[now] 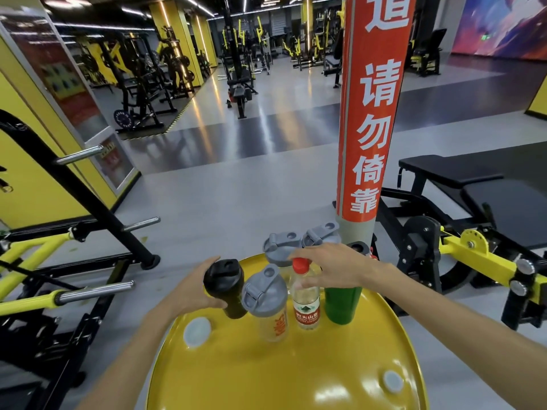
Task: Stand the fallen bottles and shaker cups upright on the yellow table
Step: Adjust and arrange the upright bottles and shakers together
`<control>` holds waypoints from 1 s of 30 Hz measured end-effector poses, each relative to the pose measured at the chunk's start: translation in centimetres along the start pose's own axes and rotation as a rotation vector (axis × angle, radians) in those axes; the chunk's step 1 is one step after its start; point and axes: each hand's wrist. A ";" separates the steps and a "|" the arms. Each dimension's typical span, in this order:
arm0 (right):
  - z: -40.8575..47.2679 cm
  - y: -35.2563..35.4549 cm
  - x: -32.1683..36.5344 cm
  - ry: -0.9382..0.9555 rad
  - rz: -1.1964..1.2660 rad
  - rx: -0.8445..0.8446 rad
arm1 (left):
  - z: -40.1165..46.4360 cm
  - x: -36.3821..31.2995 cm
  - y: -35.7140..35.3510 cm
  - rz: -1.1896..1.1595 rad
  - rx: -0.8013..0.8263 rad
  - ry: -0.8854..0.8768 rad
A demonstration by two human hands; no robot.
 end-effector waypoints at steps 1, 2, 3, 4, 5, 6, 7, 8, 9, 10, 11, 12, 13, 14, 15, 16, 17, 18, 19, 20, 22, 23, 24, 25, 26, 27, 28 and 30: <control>0.0 0.0 0.0 0.003 -0.001 -0.002 | 0.4 0.3 -0.3 -0.036 -0.032 -0.016; 0.0 0.0 -0.1 0.006 -0.002 -0.005 | 0.7 0.4 -0.5 -0.078 -0.075 -0.030; -0.1 0.0 0.0 0.010 -0.002 -0.006 | 0.8 0.3 -0.7 -0.117 -0.123 -0.031; -0.1 0.0 0.0 0.013 -0.004 -0.006 | 0.9 0.1 -0.9 -0.145 -0.163 -0.021; -0.1 0.0 0.0 0.014 -0.004 -0.007 | 1.0 -0.2 -1.1 -0.158 -0.198 -0.013; -0.1 0.0 0.0 0.014 -0.001 -0.006 | 1.1 -0.5 -1.3 -0.162 -0.231 -0.009; -0.2 0.0 0.0 0.013 0.003 -0.006 | 1.2 -0.8 -1.5 -0.166 -0.262 -0.010; -0.2 -0.1 0.0 0.012 0.006 -0.007 | 1.4 -1.3 -1.6 -0.178 -0.292 -0.013; -0.3 -0.1 0.1 0.012 0.007 -0.007 | 1.6 -1.8 -1.6 -0.188 -0.316 -0.019; -0.3 -0.1 0.1 0.012 0.007 -0.007 | 1.9 -2.5 -1.5 -0.195 -0.337 -0.026; -0.3 -0.1 0.1 0.012 0.007 -0.007 | 2.2 -3.4 -1.3 -0.193 -0.352 -0.030; -0.3 -0.1 0.1 0.011 0.009 -0.005 | 2.5 -4.2 -1.1 -0.186 -0.361 -0.033; -0.3 -0.1 0.1 0.011 0.010 -0.003 | 2.8 -5.0 -0.9 -0.173 -0.367 -0.041; -0.2 -0.1 0.1 0.010 0.013 -0.001 | 3.0 -5.9 -0.8 -0.164 -0.367 -0.049; -0.2 0.0 0.1 0.009 0.014 0.001 | 3.3 -6.5 -0.8 -0.156 -0.362 -0.051; -0.1 0.0 0.1 0.010 0.016 0.002 | 3.4 -6.9 -0.9 -0.151 -0.357 -0.051; -0.1 0.0 0.1 0.010 0.016 0.004 | 3.6 -7.1 -1.0 -0.146 -0.351 -0.046; -0.1 0.0 0.1 0.009 0.017 0.010 | 3.7 -7.3 -1.2 -0.145 -0.345 -0.040; -0.1 0.1 0.1 0.007 0.016 0.017 | 3.8 -7.2 -1.3 -0.140 -0.343 -0.037; -0.1 0.1 0.0 0.005 0.015 0.023 | 3.7 -7.2 -1.5 -0.136 -0.344 -0.035; 0.0 0.1 0.0 -0.001 0.013 0.033 | 3.6 -6.9 -1.8 -0.131 -0.338 -0.017; 0.0 0.1 0.0 -0.004 0.012 0.038 | 3.5 -6.6 -1.9 -0.128 -0.333 -0.008; 0.0 0.1 0.0 -0.005 0.011 0.040 | 3.4 -6.4 -2.1 -0.129 -0.326 -0.001; 0.0 0.1 0.0 -0.006 0.011 0.039 | 3.4 -6.1 -2.3 -0.130 -0.317 0.006; 0.1 0.1 0.0 -0.006 0.012 0.038 | 3.4 -5.9 -2.5 -0.129 -0.310 0.009; 0.1 0.1 0.0 -0.007 0.012 0.039 | 3.3 -5.6 -2.8 -0.133 -0.305 0.009; 0.1 0.1 0.0 -0.009 0.012 0.042 | 3.3 -5.3 -3.1 -0.143 -0.301 0.007; 0.1 0.1 0.0 -0.013 0.009 0.052 | 3.2 -4.9 -3.7 -0.166 -0.307 0.000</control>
Point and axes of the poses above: each hand's wrist, its own z-axis towards the middle knuckle, its own y-axis out of the back of the hand, x = y × z, and after that the axes turned 8 degrees about -z, right-handed
